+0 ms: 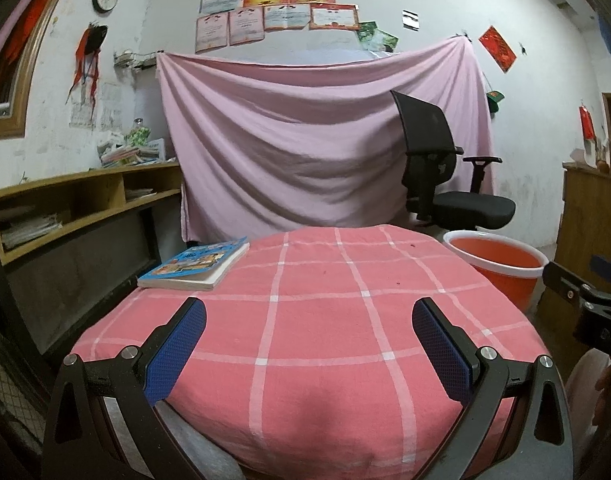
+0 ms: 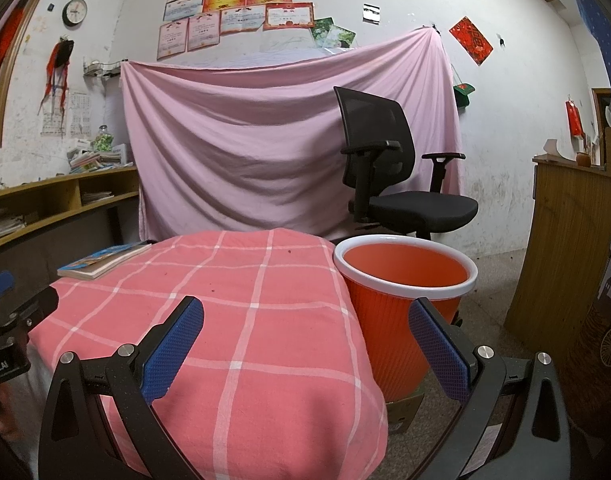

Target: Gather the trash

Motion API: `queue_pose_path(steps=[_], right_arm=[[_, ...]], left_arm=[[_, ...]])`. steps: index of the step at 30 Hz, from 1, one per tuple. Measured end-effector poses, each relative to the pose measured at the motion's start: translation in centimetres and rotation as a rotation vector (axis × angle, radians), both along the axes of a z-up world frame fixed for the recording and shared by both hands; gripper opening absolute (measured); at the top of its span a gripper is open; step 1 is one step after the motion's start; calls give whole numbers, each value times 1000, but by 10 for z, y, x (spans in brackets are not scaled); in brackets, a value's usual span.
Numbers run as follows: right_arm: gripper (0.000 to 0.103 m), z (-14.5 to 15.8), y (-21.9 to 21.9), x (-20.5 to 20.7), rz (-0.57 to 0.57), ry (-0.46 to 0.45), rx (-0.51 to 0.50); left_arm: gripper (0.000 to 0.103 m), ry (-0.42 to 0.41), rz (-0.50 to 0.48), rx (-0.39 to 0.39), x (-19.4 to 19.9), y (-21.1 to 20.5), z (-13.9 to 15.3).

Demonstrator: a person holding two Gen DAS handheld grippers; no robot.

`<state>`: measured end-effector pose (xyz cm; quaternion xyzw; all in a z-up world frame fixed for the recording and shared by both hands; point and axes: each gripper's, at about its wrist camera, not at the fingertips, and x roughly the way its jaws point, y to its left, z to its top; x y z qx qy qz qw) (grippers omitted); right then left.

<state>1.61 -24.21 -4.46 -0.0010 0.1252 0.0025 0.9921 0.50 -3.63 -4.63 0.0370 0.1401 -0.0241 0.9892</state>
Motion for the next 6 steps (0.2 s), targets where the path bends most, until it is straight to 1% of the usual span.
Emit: queue_pose_path(steps=[6], right_arm=[[103,1,4,-2,0,0,0]], left_arm=[[101,-3,-7,1,2,-2,-2]])
